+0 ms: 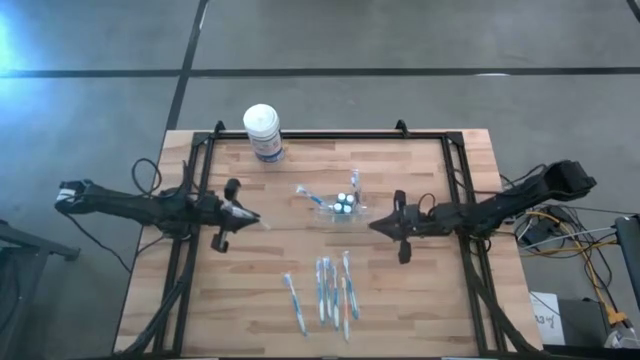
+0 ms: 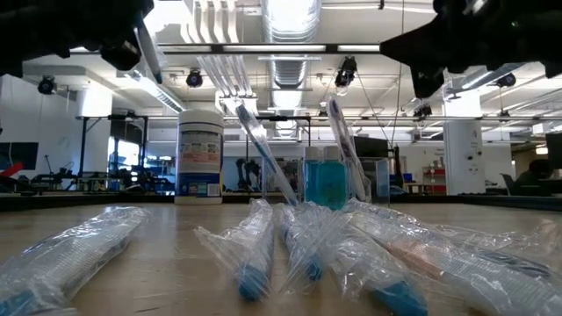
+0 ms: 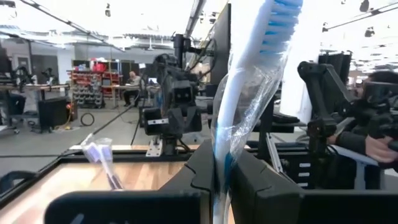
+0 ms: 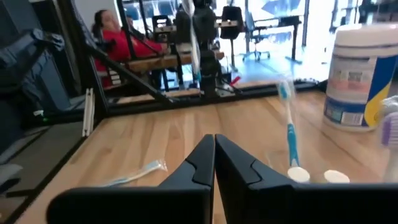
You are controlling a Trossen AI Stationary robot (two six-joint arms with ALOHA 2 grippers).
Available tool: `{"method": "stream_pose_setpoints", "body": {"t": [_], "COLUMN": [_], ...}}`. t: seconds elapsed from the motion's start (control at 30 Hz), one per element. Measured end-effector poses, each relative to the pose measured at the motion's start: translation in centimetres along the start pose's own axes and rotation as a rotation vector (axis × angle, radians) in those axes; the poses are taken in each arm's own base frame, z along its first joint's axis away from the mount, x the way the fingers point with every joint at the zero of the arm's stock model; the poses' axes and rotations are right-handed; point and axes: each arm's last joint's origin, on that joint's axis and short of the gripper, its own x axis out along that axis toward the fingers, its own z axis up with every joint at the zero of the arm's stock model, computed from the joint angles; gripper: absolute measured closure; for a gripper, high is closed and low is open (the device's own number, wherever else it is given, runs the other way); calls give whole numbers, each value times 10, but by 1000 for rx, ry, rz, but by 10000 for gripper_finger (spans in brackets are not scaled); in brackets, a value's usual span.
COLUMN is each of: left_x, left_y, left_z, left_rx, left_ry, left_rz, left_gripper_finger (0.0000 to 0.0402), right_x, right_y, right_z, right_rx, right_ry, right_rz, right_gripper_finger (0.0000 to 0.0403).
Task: Pick & Place toothbrushing station
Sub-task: Put the blue toothbrush into the transparent organizer
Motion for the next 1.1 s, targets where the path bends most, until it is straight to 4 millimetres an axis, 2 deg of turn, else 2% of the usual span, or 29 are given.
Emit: {"method": "stream_pose_setpoints", "body": {"t": [0.13,0.47,0.87,1.1], "left_x": [-1,-4,-12,-12], "left_y": [0,1,2,2], "left_z": [2,-8,-26,-27], "left_rx": [5,17,-3,-14], "left_ry": [-11,12,-6,-5], "left_rz": [19,21,24,32], "left_gripper_finger": [378,378,378,378], "right_x": [-7,-17,-20,-20], "right_y": [-6,-11,-14,-14], "right_z": [-6,-25,-31,-31], "right_rx": [-19,-45,-44,-43], "right_ry": [-37,29,48,47], "right_rz": [-12,-31,-48,-49], "right_gripper_finger": [394,394,394,394]}}
